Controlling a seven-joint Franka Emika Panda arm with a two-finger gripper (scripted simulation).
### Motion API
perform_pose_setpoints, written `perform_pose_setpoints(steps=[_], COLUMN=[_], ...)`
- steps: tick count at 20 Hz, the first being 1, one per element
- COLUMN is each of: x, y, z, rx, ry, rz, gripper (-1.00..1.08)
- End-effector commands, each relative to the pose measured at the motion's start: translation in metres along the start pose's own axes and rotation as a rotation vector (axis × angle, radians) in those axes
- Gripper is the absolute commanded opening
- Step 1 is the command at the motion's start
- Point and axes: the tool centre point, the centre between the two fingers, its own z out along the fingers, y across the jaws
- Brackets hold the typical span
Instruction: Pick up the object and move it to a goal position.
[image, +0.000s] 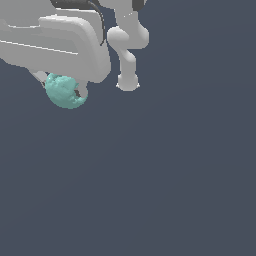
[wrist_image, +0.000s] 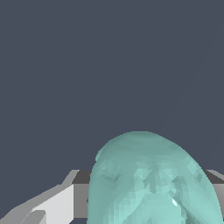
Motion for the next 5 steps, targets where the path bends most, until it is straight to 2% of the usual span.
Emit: perform_pose_setpoints(steps=[1, 5], x=[0.0011, 0.0016], y=[0.0006, 0.0008], z=[-0.0016, -0.0024], rx=[0.000, 0.000], ry=[0.000, 0.000], rz=[0.000, 0.000], gripper=[-1.00, -1.00])
